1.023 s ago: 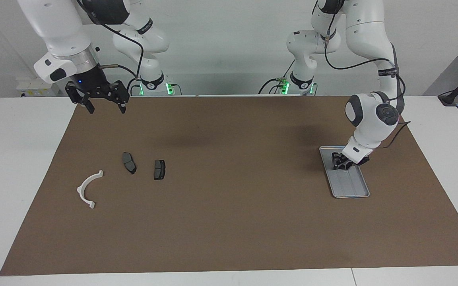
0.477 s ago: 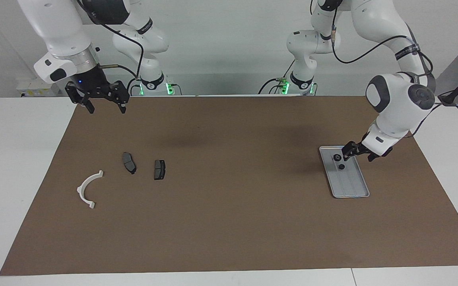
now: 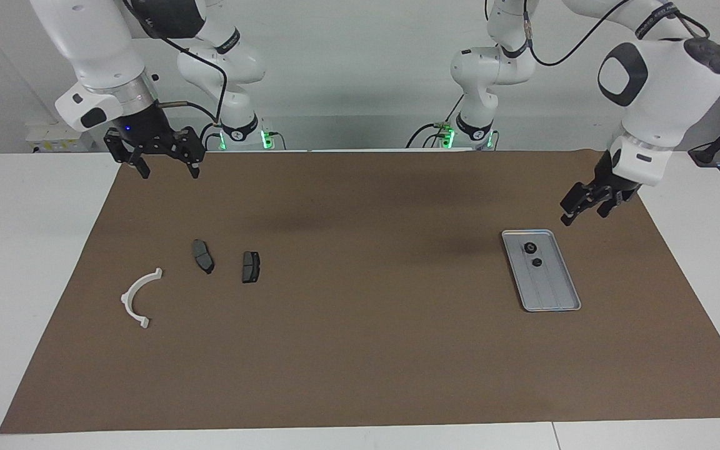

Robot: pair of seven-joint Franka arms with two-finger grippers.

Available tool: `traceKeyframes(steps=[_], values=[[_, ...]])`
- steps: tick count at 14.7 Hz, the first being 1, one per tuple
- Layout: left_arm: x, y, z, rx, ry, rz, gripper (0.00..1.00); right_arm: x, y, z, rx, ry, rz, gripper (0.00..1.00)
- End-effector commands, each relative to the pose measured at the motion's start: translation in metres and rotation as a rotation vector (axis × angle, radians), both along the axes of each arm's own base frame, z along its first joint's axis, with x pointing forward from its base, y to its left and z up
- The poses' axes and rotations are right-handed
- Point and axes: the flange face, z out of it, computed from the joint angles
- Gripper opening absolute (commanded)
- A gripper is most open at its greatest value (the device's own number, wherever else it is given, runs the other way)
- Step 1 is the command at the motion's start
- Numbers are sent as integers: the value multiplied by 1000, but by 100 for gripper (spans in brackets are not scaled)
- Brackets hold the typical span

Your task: Pick bearing gear from pile to tray

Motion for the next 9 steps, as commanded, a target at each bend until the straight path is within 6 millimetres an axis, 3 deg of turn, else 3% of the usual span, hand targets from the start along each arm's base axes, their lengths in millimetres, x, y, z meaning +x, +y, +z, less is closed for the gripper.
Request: traceKeyframes(steps=[1, 4, 6, 9], values=[[-13, 19, 26, 61, 50, -14, 100, -6, -2, 0, -10, 10, -19, 100], [-32, 15, 35, 83, 187, -47, 100, -6, -5, 0, -10, 10, -22, 100], [-28, 10, 43, 73, 165, -55, 100, -6, -5, 0, -10, 11, -22, 100], [-27, 8, 37, 72, 178, -62, 100, -6, -5, -1, -10, 13, -22, 100]])
